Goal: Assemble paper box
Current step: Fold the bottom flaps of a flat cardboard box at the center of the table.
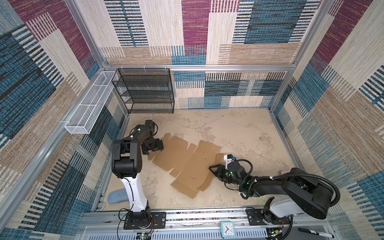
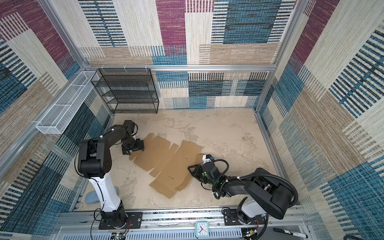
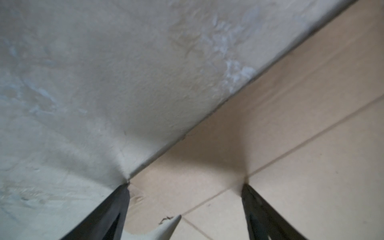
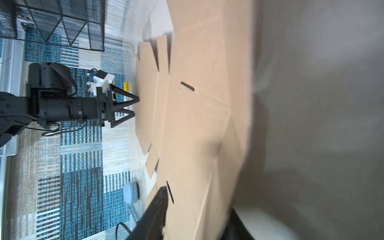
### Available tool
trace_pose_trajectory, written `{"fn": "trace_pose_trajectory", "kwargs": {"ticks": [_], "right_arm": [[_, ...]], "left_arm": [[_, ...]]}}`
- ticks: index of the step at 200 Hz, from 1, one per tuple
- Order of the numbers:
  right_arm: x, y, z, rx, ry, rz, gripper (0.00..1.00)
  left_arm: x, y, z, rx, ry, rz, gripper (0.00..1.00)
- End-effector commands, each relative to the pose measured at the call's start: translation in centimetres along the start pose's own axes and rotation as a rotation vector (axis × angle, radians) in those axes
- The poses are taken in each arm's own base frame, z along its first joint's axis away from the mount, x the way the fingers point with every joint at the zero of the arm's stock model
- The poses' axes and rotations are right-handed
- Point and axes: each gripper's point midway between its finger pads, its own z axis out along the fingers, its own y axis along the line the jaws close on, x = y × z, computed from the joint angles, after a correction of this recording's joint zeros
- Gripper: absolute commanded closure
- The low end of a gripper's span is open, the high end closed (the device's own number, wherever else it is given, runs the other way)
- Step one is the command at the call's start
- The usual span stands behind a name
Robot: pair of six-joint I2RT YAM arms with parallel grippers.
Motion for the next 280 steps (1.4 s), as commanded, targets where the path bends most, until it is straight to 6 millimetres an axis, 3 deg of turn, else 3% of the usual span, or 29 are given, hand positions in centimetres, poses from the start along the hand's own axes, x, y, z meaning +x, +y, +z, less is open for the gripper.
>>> {"fn": "trace_pose_trajectory", "kwargs": {"ticks": [1, 64, 124, 158, 192, 226, 243, 264, 280], "right_arm": [[-0.6, -0.2, 0.1, 0.056, -0.023, -0.032, 0.68], [-2.1, -1.9, -1.4, 0.196, -0.101, -0.072, 0.79], [-2.9, -1.2, -1.9, 0.216, -0.131, -0.125, 0.92], [-4.8, 1.1, -3.1, 0.236, -0.186, -0.237, 0.95], [-9.3, 5.2, -5.0, 0.205, -0.216, -0.445, 0.96], [-13.6, 8.4, -5.8, 0.2, -0.115, -0.591, 1.0], [-14.2, 10.7, -5.6, 0.199, -0.059, -0.702, 1.0], [-14.2, 13.2, -5.2, 0.173, 0.029, -0.788, 1.0], [-14.9, 15.5, -6.1, 0.156, 0.026, -0.838, 1.0]], "left_arm": [[1.3, -0.6, 1.0, 0.023, 0.057, 0.037, 0.12], [0.6, -1.0, -1.6, 0.057, -0.022, 0.004, 0.11], [-0.7, -1.2, -7.5, 0.116, -0.233, -0.07, 0.1], [-1.3, -0.1, -14.3, 0.152, -0.506, -0.177, 0.1], [0.4, -0.4, -22.6, 0.324, -0.785, -0.216, 0.1], [3.8, -3.3, -31.3, 0.63, -1.091, -0.026, 0.06], [5.9, -4.8, -35.2, 0.729, -1.209, 0.131, 0.06], [7.3, -5.7, -38.3, 0.76, -1.254, 0.248, 0.06], [7.8, -6.3, -39.7, 0.766, -1.246, 0.295, 0.07]]}}
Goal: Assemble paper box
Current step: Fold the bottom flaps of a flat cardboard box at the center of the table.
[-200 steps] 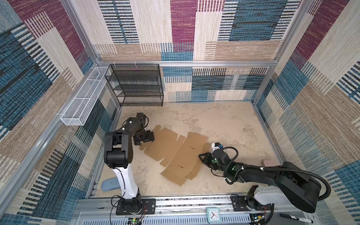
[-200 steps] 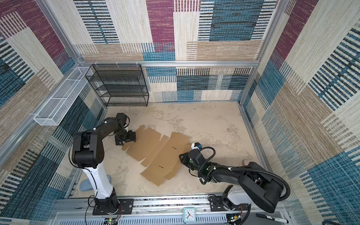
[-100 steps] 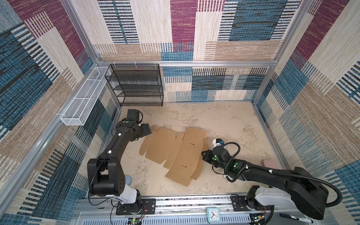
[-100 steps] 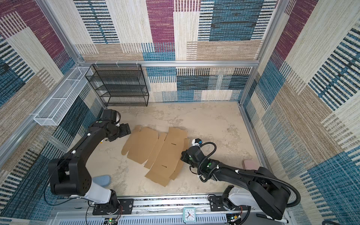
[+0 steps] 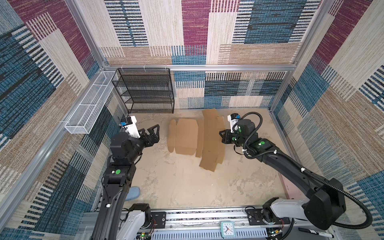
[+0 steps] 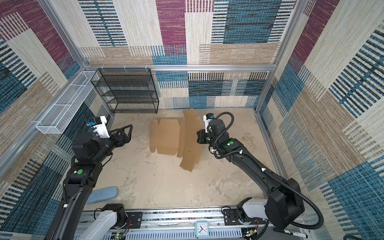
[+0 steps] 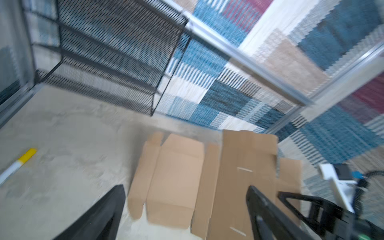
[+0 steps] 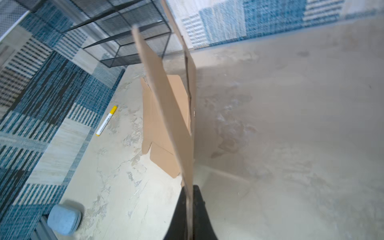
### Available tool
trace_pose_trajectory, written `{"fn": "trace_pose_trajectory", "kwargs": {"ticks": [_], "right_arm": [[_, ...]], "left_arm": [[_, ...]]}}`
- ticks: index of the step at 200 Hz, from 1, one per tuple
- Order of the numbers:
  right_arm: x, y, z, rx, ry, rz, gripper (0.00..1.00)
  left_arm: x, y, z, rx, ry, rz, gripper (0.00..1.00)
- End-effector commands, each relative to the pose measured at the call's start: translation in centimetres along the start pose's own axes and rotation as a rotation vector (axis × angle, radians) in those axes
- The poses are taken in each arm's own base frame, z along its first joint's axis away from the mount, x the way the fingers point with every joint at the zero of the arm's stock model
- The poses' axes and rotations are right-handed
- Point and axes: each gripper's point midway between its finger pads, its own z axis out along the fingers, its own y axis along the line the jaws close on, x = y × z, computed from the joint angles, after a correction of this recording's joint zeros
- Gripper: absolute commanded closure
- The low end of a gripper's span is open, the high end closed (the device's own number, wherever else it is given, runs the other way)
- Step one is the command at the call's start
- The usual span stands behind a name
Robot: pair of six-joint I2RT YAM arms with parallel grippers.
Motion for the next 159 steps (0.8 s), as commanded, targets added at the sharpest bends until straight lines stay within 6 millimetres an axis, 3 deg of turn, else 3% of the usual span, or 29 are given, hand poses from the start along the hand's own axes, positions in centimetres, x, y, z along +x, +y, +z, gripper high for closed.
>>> {"fn": "trace_pose_trajectory", "kwargs": {"ticks": [1, 48, 75, 85, 104, 127, 141, 159], "right_arm": [[0.6, 1.5, -1.1, -0.053, 0.114, -0.145, 1.0], [-6.3, 0.7, -4.0, 0.172, 0.072, -0.23, 1.0], [-7.6, 0.6, -3.7, 0.273, 0.16, -0.299, 1.0], [-8.6, 2.3, -4.3, 0.206, 0.135, -0.309, 1.0], [-9.8, 7.6, -6.9, -0.042, 0.081, -0.333, 1.0], [-11.1, 13.1, -12.8, -0.296, -0.023, -0.377, 1.0], [-11.2, 14.9, -16.0, -0.386, -0.065, -0.379, 1.0], [-9.7, 15.6, -17.8, -0.457, -0.051, -0.36, 1.0]], "left_arm": [[-2.4, -3.7, -0.7, 0.139, -0.027, 0.122, 0.07], [-3.6, -5.3, -1.6, 0.156, -0.017, 0.098, 0.07], [-3.4, -5.8, -2.1, 0.163, 0.009, 0.089, 0.07], [-3.4, -5.8, -2.5, 0.152, 0.015, 0.104, 0.08], [-3.5, -5.6, -3.1, 0.113, 0.013, 0.125, 0.08], [-3.6, -5.8, -3.6, 0.102, 0.01, 0.149, 0.08], [-3.8, -5.6, -3.9, 0.083, 0.004, 0.156, 0.08], [-4.1, -5.6, -4.3, 0.067, 0.0, 0.168, 0.08]]}}
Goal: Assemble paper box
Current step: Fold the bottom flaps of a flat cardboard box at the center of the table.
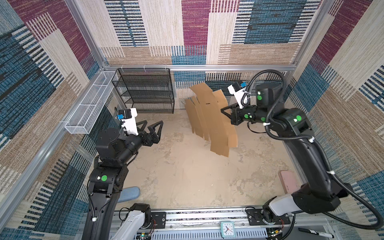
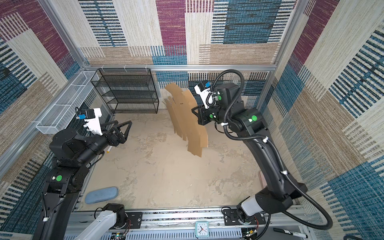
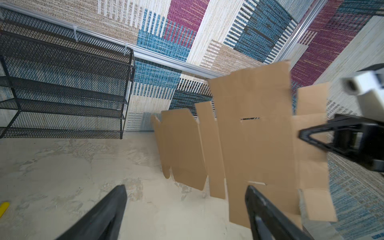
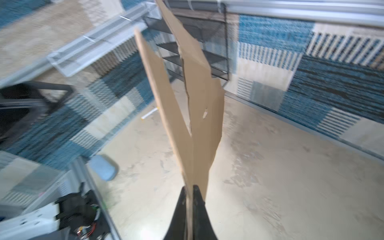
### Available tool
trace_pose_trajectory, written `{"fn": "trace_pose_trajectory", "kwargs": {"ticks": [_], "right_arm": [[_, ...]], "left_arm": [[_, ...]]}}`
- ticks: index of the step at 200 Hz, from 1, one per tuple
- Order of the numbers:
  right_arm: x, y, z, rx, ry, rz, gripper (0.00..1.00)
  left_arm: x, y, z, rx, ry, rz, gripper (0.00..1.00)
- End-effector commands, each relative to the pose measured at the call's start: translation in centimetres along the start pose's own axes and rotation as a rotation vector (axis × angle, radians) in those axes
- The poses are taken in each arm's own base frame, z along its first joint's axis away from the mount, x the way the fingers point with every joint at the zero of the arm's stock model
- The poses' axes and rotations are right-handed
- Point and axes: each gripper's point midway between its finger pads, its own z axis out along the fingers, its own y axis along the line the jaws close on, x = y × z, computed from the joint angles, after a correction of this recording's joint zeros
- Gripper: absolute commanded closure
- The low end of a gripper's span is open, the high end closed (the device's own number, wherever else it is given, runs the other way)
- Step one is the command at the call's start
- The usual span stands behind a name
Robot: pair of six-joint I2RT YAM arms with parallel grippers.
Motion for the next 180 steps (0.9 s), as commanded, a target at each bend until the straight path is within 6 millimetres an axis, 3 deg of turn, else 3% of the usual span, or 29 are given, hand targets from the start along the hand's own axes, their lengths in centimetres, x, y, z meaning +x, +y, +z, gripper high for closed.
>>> {"fn": "trace_pose_trajectory", "kwargs": {"ticks": [1, 19, 38, 61, 89, 106, 149, 167, 180], "right_arm": [[0.6, 3.9, -1.9, -0.198, -0.009, 0.01, 1.0], [2.7, 5.6, -2.5, -0.3, 0.032, 0.058, 1.0], [5.0, 5.4, -2.4, -0.296, 0.071, 0.105, 1.0], [8.8, 2.6, -0.5, -0.152, 0.158, 0.149, 1.0], [14.9, -1.4, 3.4, 0.078, 0.346, 0.132, 1.0], [16.2, -2.9, 4.6, 0.156, 0.402, 0.11, 1.0], [20.4, -9.8, 8.0, 0.465, 0.59, 0.016, 1.0], [21.1, -11.6, 9.6, 0.529, 0.64, -0.022, 1.0], [19.9, -12.9, 10.2, 0.593, 0.632, -0.065, 1.0]], "left_arm": [[-0.5, 0.4, -0.6, -0.043, -0.008, 0.056, 0.08], [-0.9, 0.3, -1.1, -0.06, -0.017, 0.071, 0.08], [-1.1, 0.4, -1.4, -0.076, -0.023, 0.078, 0.08], [-0.7, 0.5, -1.1, -0.072, -0.008, 0.078, 0.08], [-0.2, 0.4, -0.6, -0.057, 0.01, 0.067, 0.08], [0.1, 0.4, -0.3, -0.05, 0.031, 0.069, 0.08], [1.9, 0.9, 0.2, -0.05, 0.068, 0.07, 0.08], [2.8, 1.1, 0.5, -0.042, 0.085, 0.066, 0.08], [3.4, 1.3, 0.7, -0.04, 0.092, 0.065, 0.08]]}}
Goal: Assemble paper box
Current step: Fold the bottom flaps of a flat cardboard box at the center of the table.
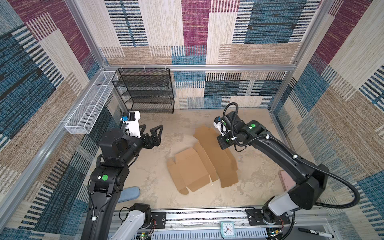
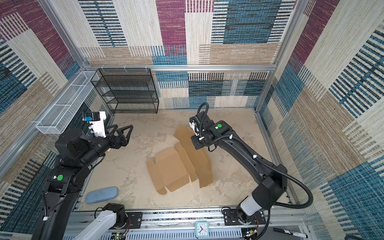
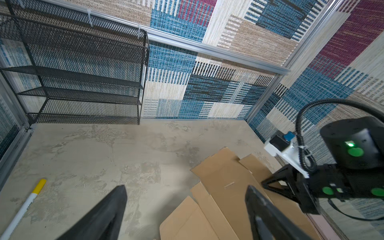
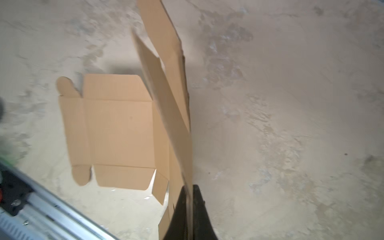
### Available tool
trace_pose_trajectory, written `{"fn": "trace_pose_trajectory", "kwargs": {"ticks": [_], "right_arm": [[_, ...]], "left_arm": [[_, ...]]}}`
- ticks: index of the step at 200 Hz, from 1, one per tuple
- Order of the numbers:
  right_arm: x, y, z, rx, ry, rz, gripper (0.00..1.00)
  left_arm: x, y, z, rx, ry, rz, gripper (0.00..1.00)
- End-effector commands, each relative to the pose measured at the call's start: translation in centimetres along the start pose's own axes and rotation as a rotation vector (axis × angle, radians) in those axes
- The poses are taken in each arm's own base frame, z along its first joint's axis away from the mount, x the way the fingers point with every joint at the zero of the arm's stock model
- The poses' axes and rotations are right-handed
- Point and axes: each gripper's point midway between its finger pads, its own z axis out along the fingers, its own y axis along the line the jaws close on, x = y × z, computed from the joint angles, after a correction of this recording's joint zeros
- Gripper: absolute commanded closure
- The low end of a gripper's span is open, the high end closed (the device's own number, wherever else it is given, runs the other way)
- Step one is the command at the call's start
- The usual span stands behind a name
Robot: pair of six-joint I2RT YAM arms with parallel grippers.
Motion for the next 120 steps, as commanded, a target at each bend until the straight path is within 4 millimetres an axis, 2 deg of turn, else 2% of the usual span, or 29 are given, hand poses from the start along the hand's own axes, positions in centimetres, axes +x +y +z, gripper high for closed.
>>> {"fn": "trace_pose_trajectory", "kwargs": {"ticks": [1, 29, 60, 79, 114, 120], "right_arm": [[-2.0, -3.2, 0.6, 0.204, -0.022, -0.045, 1.0], [-4.0, -4.8, 1.2, 0.371, -0.049, -0.165, 1.0], [-5.6, -4.1, 2.0, 0.487, -0.062, -0.362, 1.0], [-6.6, -2.5, 2.6, 0.481, -0.088, -0.472, 1.0], [-8.4, 2.1, 2.4, 0.474, -0.203, -0.728, 1.0], [-8.1, 2.9, 2.8, 0.476, -0.205, -0.782, 1.0]], "left_arm": [[0.3, -0.3, 0.3, 0.029, -0.007, 0.02, 0.08], [1.7, 0.0, 0.6, 0.028, 0.002, 0.006, 0.08], [3.1, 0.6, 1.1, 0.015, 0.023, -0.017, 0.08], [3.6, 0.8, 1.3, 0.016, 0.031, -0.036, 0.08], [4.4, 1.2, 0.7, -0.006, 0.017, -0.069, 0.09], [4.6, 1.3, 0.6, -0.01, 0.019, -0.073, 0.09]]}}
